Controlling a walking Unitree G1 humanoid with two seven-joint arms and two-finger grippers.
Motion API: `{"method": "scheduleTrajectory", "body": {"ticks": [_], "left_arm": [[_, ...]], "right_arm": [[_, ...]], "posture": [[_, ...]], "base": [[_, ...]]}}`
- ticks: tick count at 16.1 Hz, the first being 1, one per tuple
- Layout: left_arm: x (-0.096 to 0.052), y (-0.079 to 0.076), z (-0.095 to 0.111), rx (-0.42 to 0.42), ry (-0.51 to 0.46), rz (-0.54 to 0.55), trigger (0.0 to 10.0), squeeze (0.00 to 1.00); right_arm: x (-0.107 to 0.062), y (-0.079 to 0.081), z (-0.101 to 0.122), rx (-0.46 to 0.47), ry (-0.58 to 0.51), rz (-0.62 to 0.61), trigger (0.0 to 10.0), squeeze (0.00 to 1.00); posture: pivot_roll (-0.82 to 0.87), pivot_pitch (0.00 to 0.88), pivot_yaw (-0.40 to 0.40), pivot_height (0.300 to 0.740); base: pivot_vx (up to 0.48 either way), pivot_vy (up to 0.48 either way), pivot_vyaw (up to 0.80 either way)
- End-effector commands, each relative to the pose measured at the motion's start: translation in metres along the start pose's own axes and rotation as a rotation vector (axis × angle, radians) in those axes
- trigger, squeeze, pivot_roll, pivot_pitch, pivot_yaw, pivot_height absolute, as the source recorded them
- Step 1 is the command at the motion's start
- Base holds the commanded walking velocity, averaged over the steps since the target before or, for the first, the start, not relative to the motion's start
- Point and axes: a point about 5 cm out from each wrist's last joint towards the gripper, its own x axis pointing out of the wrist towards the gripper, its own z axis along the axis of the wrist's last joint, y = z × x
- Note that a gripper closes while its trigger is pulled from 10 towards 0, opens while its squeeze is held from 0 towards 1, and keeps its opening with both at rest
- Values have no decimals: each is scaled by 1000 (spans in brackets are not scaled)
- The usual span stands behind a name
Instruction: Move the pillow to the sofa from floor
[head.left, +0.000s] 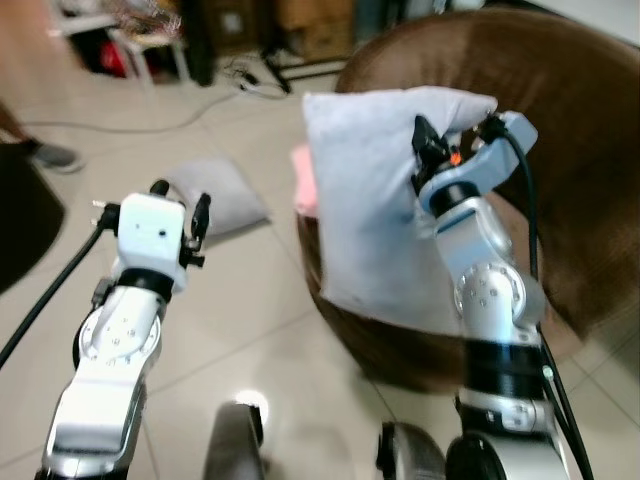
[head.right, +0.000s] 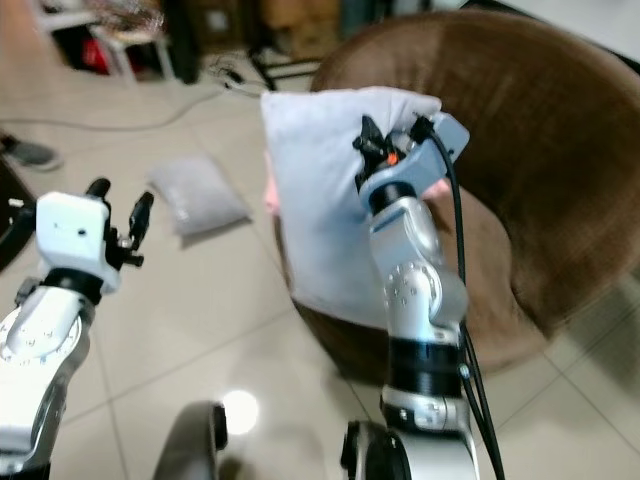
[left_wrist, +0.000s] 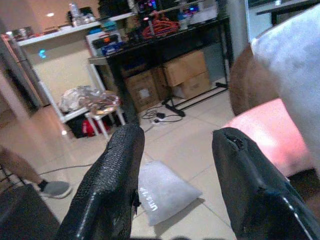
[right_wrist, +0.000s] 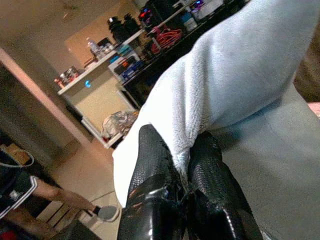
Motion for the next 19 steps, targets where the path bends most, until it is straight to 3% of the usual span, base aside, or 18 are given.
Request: {"method": "scheduleTrajectory", "body": {"ticks": [1,8,12,16,19], "left_arm": [[-1,-1,-1,9,3,-15,10000,0],[6,-8,0,-2,-7,-51,10000,0],[7,-8,0,0,-11,-59,10000,0],[8,-8,1,15,-21,-72,10000,0],[7,-10,5,-13,-49,-104,10000,0]], "right_arm": [[-7,-1,12,-25,-43,24,10000,0],[-24,-25,17,-87,-69,-81,10000,0],[-31,-35,17,-95,-75,-137,10000,0],[-33,-36,12,-104,-62,-140,10000,0],[-31,-16,-9,-186,79,4,10000,0]], "posture": [[29,0,-22,681],[-5,0,10,740],[-11,0,19,740],[-8,0,23,740],[-5,0,23,740]], "base": [[0,0,0],[0,0,0],[0,0,0],[0,0,0],[0,0,0]]}}
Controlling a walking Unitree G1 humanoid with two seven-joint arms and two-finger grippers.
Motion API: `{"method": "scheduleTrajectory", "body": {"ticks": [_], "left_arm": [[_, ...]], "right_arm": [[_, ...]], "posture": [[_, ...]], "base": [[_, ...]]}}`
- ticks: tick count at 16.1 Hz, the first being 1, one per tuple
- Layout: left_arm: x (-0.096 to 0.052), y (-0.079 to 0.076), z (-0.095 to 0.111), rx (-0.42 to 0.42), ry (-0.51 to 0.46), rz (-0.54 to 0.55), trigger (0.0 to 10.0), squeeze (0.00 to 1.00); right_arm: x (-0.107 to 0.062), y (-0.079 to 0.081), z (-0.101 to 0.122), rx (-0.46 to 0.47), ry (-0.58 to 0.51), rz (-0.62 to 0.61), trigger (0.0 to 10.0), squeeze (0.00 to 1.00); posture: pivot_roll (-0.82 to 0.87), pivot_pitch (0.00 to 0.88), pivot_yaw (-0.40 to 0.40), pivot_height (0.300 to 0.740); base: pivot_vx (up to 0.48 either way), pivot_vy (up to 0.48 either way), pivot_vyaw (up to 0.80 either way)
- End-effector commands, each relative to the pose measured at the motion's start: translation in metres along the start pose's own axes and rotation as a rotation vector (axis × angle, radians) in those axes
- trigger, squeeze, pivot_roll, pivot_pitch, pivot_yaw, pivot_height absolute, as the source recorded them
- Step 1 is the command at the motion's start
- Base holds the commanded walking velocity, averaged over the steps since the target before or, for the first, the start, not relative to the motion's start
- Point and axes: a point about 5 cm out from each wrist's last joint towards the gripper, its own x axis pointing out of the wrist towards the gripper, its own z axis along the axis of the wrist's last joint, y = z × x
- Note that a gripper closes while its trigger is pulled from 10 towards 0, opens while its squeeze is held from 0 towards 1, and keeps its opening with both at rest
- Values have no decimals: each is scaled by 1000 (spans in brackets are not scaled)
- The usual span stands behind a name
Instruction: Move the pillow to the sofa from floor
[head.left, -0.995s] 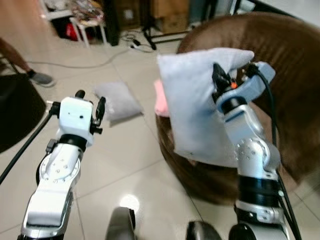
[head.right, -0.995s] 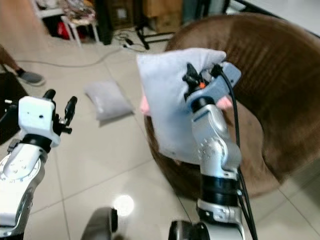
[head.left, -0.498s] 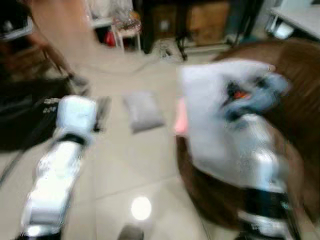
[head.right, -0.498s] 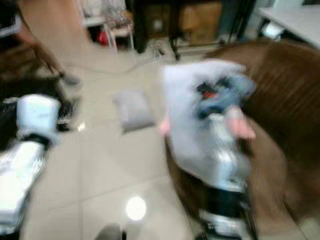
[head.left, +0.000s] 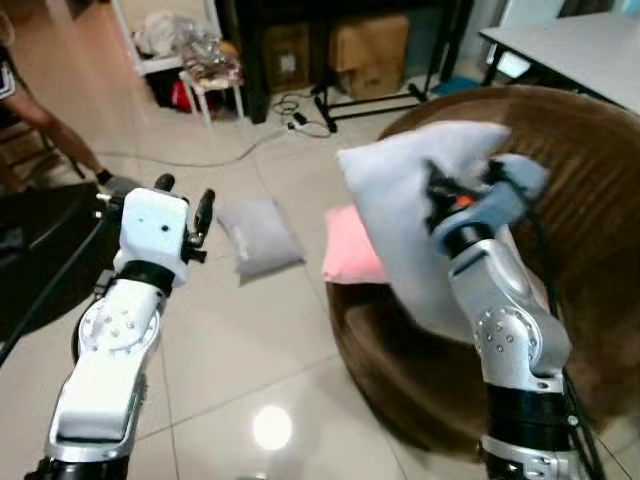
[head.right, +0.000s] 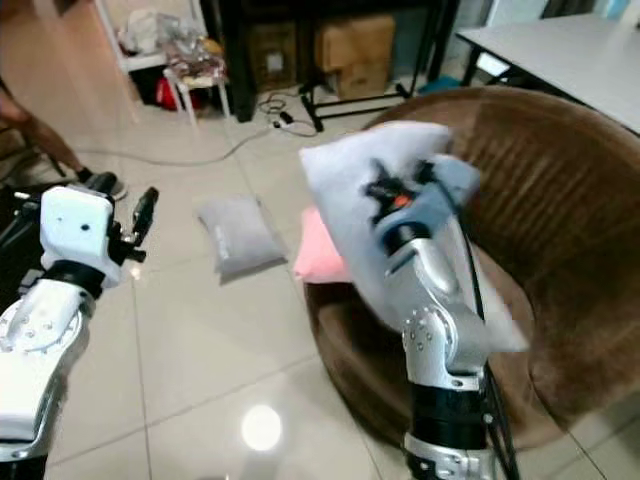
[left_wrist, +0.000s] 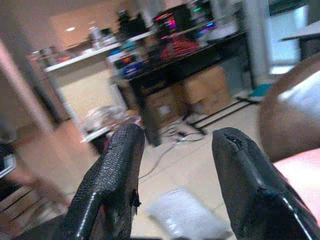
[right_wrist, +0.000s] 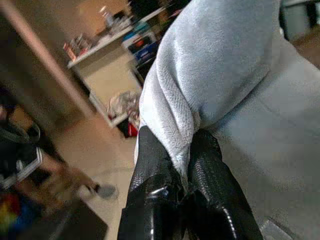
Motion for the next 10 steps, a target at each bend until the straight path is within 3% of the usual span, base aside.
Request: {"method": "scheduleTrajectory", "body": {"ticks": [1,4,8,10], "left_arm": [[0,-6,4,-9,-21,-41,10000,0],[-3,-4,5,-15,-27,-48,10000,0],[-5,-3,6,-16,-34,-55,10000,0],[-6,-3,6,-20,-40,-59,10000,0]], "right_arm": [[-2,9,5,-29,-21,48,10000,0],[1,16,6,-26,-38,87,10000,0],[3,16,3,-59,-17,112,10000,0],[5,17,2,-54,-5,118,10000,0]], "posture": [[2,0,21,740],[17,0,11,740],[28,0,5,740],[28,0,5,740]], "base": [[0,0,0],[0,0,0],[278,0,0],[287,0,-603]]}}
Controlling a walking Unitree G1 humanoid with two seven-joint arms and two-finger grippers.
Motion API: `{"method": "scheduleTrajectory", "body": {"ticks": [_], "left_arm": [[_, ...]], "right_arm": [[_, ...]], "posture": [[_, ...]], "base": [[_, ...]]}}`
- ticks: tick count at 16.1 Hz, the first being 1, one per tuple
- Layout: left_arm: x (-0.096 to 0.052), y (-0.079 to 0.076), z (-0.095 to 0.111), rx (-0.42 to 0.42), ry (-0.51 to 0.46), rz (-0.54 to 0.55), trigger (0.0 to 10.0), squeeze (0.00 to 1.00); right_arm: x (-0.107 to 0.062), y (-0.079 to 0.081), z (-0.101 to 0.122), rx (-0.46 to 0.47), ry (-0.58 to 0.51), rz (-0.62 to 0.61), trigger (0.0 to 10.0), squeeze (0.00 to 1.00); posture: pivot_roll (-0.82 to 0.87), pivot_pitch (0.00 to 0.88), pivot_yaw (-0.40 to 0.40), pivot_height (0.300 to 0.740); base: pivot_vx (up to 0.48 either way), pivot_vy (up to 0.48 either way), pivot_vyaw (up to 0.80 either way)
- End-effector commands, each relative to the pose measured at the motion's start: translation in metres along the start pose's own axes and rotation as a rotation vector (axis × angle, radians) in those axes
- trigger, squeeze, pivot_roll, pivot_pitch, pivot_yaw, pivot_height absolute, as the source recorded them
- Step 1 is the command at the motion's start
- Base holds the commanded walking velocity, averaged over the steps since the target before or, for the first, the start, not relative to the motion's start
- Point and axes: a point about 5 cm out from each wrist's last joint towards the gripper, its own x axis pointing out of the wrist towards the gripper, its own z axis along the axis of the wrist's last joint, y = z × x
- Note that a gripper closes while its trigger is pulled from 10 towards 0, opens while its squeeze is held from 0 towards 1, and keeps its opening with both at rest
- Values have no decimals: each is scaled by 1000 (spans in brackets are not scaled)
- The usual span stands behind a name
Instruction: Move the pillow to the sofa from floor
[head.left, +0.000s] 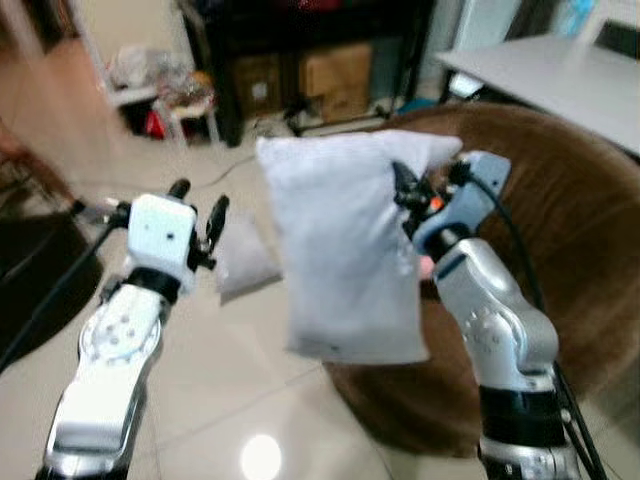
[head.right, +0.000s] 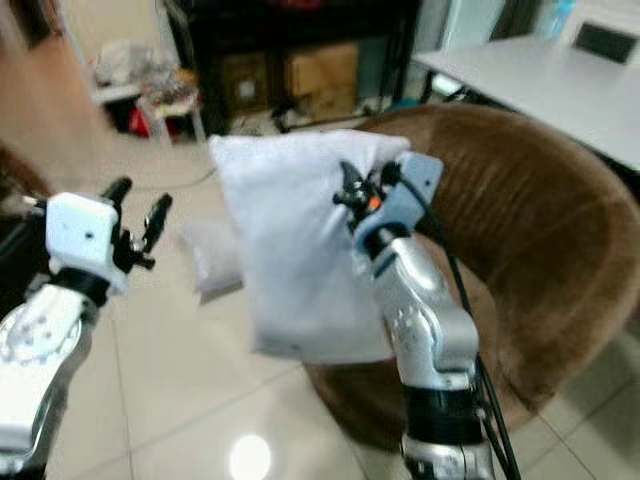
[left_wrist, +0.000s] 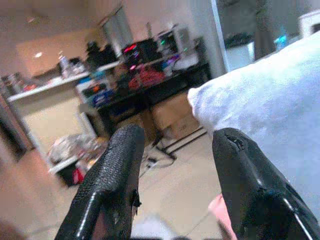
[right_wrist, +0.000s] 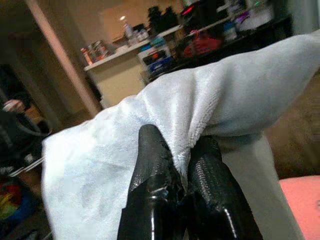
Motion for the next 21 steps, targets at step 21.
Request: {"method": "scheduleTrajectory", "body": {"ticks": [21], "left_arm": [[-5,-3,6,12,-19,-35,10000,0]], "right_arm": [[11,16,5,-13,-30,101,10000,0]], "posture": [[74,0,-18,740]], "base": [[278,0,-492]]}}
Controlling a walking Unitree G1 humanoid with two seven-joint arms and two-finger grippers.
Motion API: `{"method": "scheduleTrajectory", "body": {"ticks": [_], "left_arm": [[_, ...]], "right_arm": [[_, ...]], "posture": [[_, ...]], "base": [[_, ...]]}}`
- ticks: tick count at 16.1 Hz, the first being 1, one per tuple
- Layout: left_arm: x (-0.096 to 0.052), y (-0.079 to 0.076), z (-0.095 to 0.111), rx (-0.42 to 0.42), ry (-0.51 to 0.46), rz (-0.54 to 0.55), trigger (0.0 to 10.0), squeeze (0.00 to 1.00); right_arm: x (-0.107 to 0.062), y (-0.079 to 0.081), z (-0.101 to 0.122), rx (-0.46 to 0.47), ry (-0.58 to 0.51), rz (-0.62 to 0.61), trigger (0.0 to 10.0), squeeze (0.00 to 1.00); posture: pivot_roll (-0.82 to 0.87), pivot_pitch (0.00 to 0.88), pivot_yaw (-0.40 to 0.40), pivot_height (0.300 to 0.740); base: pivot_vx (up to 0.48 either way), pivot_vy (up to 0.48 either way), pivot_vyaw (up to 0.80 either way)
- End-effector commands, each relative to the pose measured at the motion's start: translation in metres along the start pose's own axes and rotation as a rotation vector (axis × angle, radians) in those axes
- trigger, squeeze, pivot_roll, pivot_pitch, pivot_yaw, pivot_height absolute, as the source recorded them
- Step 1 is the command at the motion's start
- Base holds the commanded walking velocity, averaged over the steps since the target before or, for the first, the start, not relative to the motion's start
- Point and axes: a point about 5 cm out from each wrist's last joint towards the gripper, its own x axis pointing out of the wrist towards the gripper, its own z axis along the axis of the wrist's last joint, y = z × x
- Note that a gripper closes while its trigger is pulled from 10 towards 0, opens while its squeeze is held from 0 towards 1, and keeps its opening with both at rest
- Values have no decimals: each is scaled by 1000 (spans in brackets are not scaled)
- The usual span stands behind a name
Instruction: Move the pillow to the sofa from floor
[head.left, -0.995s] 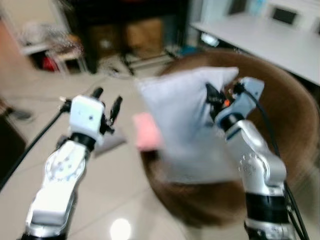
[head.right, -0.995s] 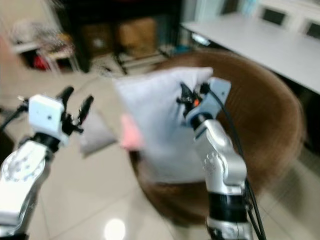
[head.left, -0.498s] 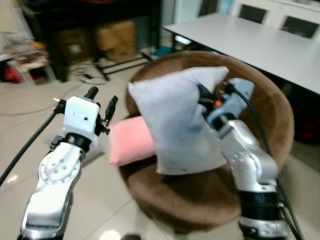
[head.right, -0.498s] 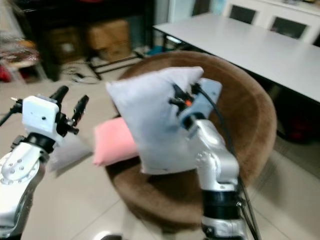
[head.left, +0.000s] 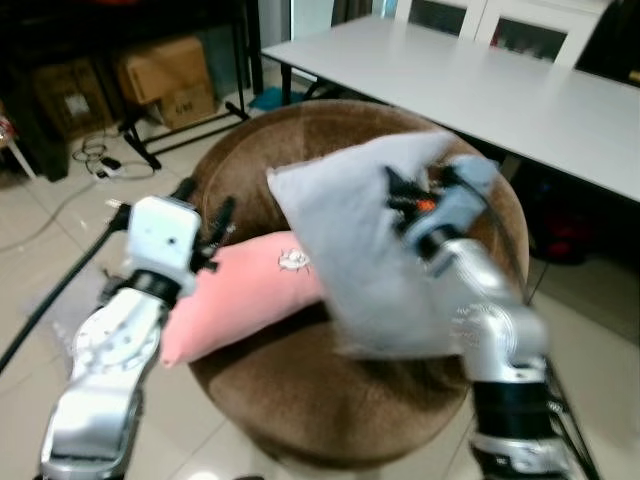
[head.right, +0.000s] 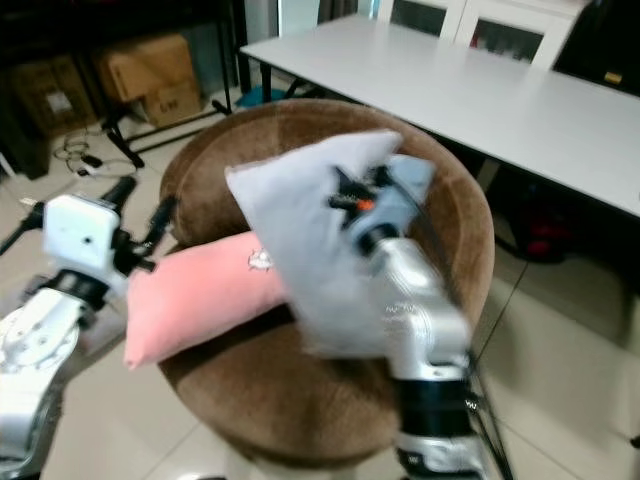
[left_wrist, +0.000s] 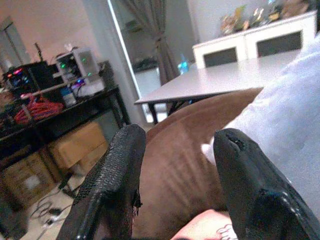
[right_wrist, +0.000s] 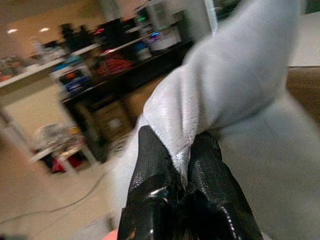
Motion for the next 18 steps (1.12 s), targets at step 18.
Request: {"method": "scheduleTrajectory", "body": {"ticks": [18], "left_arm": [[-50,-11,-24,45,252,-103,10000,0]], "right_arm": [[69,41,-11,-21,58,34,10000,0]], "posture": [[141,0,-108,740]], "base": [[41,0,0]]}}
